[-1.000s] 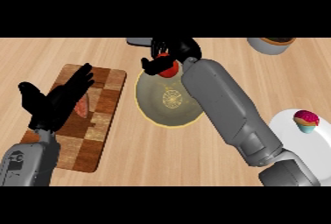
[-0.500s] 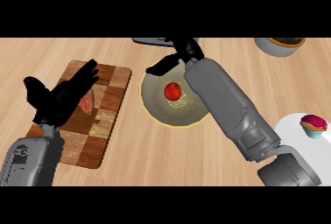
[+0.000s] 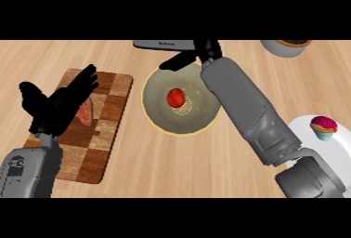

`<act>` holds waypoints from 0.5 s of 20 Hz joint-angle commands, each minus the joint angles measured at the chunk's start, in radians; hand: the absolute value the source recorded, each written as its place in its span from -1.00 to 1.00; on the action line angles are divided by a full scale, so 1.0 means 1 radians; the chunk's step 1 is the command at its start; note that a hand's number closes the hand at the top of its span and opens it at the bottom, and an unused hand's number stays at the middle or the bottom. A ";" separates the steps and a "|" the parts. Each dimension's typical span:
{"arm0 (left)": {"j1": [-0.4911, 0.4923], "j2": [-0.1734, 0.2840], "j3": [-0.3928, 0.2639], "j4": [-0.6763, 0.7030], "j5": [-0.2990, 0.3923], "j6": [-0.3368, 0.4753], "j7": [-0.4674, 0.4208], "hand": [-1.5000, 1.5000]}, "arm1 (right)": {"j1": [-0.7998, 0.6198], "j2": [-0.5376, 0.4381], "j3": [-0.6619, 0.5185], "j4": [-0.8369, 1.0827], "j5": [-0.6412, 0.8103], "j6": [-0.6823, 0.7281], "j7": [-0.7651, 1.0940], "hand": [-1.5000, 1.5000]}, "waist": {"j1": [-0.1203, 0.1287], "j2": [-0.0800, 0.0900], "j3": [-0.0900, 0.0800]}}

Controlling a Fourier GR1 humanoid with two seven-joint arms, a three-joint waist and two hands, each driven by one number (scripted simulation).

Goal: Pick the tomato from the plate and place it in the bowl

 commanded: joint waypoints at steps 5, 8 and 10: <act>0.058 -0.002 0.028 0.010 0.002 0.007 -0.056 0.00 | 0.035 -0.168 -0.082 0.029 -0.040 0.093 -0.161 -1.00 | -0.050 -0.012 0.001; 0.089 0.010 0.029 -0.069 0.003 0.020 0.010 0.00 | 0.103 -0.187 -0.031 -0.051 0.000 0.144 -0.236 -1.00 | -0.075 -0.029 0.001; 0.098 0.062 0.083 -0.063 0.046 -0.012 0.039 0.00 | 0.122 -0.242 -0.055 -0.126 -0.050 0.286 -0.275 -1.00 | -0.093 -0.037 0.001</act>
